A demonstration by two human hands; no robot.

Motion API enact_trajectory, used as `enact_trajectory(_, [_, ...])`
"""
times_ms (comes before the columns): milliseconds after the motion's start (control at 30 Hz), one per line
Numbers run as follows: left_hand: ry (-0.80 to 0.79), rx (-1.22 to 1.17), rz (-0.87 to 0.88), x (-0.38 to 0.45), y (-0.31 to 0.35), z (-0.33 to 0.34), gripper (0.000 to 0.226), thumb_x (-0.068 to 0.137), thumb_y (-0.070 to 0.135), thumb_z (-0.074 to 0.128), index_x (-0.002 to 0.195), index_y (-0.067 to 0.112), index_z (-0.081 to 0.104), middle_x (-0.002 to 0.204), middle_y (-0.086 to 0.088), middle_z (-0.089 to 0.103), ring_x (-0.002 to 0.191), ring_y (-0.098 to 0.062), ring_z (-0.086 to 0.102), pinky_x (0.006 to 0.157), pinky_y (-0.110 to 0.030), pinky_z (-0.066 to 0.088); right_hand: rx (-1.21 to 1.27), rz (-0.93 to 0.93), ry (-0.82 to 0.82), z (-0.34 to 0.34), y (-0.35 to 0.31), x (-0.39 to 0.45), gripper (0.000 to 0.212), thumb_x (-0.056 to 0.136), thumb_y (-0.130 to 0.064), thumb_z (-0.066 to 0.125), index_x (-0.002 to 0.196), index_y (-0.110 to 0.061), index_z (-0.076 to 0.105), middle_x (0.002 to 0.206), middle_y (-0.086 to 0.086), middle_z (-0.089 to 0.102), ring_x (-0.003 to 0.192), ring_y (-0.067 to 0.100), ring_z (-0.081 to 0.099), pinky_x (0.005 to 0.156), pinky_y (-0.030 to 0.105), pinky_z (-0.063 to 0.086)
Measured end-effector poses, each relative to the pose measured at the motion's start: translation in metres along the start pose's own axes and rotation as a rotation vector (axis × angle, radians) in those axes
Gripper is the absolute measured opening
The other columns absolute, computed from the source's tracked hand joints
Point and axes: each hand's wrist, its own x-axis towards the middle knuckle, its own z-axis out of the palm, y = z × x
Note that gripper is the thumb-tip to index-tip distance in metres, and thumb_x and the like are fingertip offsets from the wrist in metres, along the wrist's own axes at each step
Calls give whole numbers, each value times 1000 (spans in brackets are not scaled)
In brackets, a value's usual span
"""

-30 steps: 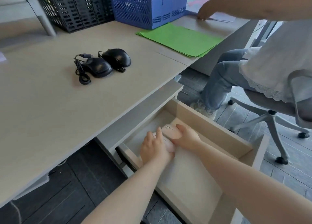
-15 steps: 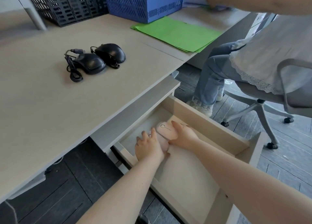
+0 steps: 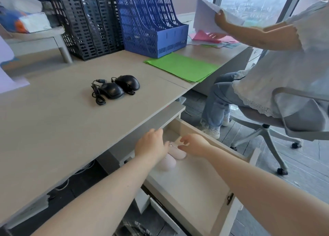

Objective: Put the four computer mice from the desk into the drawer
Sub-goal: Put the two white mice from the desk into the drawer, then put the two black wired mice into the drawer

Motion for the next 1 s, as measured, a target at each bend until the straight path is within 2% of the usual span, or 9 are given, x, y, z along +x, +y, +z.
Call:
enact_trajectory(167, [119,-15,58,-7,-2,-27,29,92,30,48,113,11,55,117,-9,58,107,-32,56,80,-40,45,-25,-75,57,-22,-33,-20,31,94,-28,49,108,-9,68,112,7,68,107,28,61,89,36,50])
enact_trajectory(300, [243,-31,90,-4,-9,-45,30,92,28,50,115,11,55,117,-10,57,108,-33,54,81,-41,46,190,-107,331,-38,-62,-24,25,92,-30,53,95,-12,71,93,5,72,91,27,65,79,36,54])
enact_trajectory(400, [404,-13,117,6,-26,-58,37,88,31,55,121,13,54,122,-9,54,114,-32,48,85,-42,44,287,-187,500,-48,-87,-15,23,92,-32,56,101,-15,69,85,1,68,90,24,64,78,33,51])
enact_trajectory(500, [514,-14,44,26,-55,-69,57,84,40,60,134,17,45,137,-11,44,122,-33,43,89,-43,44,283,-270,519,-53,-110,6,33,92,-36,56,119,-18,61,105,4,67,102,22,59,81,31,45])
enact_trajectory(567, [539,-50,-62,41,-78,-72,72,81,50,62,140,19,36,145,-13,36,130,-35,38,95,-45,42,264,-294,497,-52,-122,27,44,91,-39,57,130,-21,53,122,5,61,118,23,52,93,34,43])
enact_trajectory(633, [519,-101,-190,58,-104,-74,87,76,60,63,144,20,28,149,-17,31,136,-36,30,104,-47,37,266,-280,473,-51,-137,47,53,90,-42,57,138,-23,44,136,5,53,130,27,42,104,39,38])
enact_trajectory(700, [465,-145,-289,76,-129,-74,102,66,71,63,146,21,21,147,-21,32,136,-39,28,110,-48,32,273,-241,451,-52,-151,66,60,89,-45,57,142,-26,38,144,5,45,137,27,34,109,42,35])
enact_trajectory(833, [408,-170,-340,106,-154,-82,123,46,85,61,145,26,17,138,-18,42,128,-37,39,105,-48,35,279,-201,407,-60,-174,107,73,84,-53,59,146,-28,30,150,5,40,139,29,35,111,44,35])
enact_trajectory(1000, [325,-170,-273,129,-157,-89,117,44,89,56,141,38,16,136,-6,53,124,-33,49,103,-47,40,313,-240,333,-63,-199,144,77,81,-55,61,146,-29,29,148,3,46,135,31,43,110,43,38])
